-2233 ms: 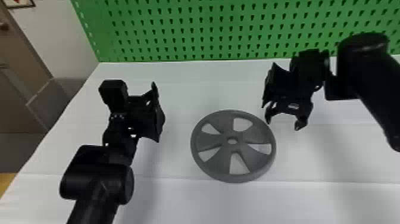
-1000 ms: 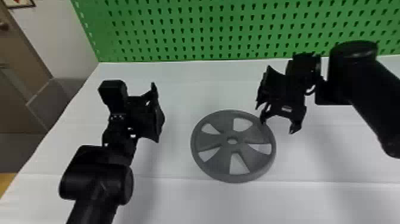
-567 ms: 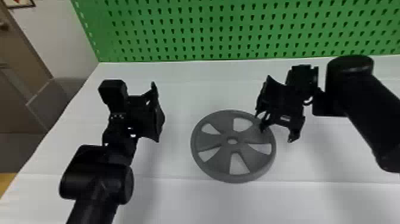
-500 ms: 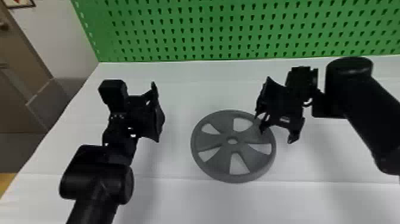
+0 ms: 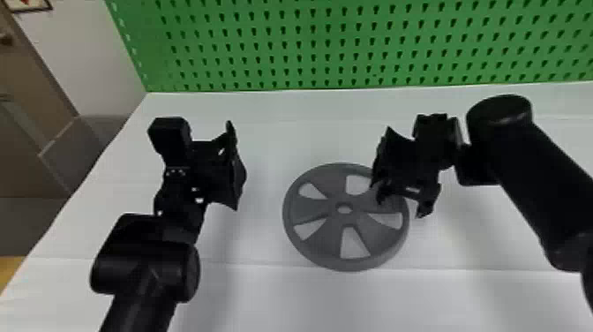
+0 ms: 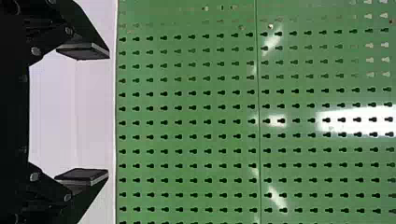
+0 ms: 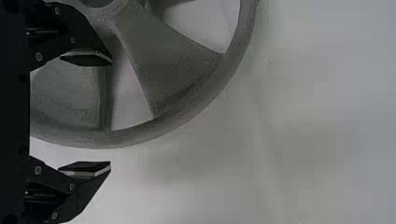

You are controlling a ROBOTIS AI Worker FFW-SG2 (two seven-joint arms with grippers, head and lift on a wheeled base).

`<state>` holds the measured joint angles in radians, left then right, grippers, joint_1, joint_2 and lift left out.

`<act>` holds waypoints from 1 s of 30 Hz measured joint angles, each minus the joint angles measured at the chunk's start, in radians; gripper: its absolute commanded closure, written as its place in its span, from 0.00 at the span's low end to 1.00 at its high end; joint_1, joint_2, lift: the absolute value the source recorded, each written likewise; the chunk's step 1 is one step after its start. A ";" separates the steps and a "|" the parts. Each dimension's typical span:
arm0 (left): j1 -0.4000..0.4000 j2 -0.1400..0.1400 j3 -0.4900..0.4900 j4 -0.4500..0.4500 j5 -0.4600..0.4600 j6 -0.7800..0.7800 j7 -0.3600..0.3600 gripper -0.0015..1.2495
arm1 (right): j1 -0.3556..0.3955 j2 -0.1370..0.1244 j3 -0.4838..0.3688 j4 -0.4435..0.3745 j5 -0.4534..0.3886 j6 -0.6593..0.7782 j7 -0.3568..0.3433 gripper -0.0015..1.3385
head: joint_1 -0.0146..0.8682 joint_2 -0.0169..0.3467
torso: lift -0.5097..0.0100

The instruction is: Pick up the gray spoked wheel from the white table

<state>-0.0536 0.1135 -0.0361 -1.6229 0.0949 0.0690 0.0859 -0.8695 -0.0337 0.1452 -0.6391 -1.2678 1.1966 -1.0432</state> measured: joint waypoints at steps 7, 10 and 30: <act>0.000 0.000 0.000 0.000 0.003 0.000 0.000 0.29 | 0.011 0.000 0.031 -0.002 0.078 0.002 0.077 0.35 | 0.90 0.45 | 0.86; 0.000 0.000 0.000 0.000 0.003 0.000 0.000 0.29 | 0.015 -0.001 0.040 -0.002 0.107 0.003 0.103 0.35 | 0.90 0.45 | 0.86; 0.002 0.000 -0.004 0.000 0.005 0.000 0.000 0.29 | 0.019 -0.005 0.048 0.008 0.191 -0.004 0.182 0.36 | 0.90 0.45 | 0.86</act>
<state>-0.0521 0.1135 -0.0398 -1.6229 0.0995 0.0690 0.0859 -0.8501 -0.0383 0.1936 -0.6311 -1.0768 1.1930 -0.8612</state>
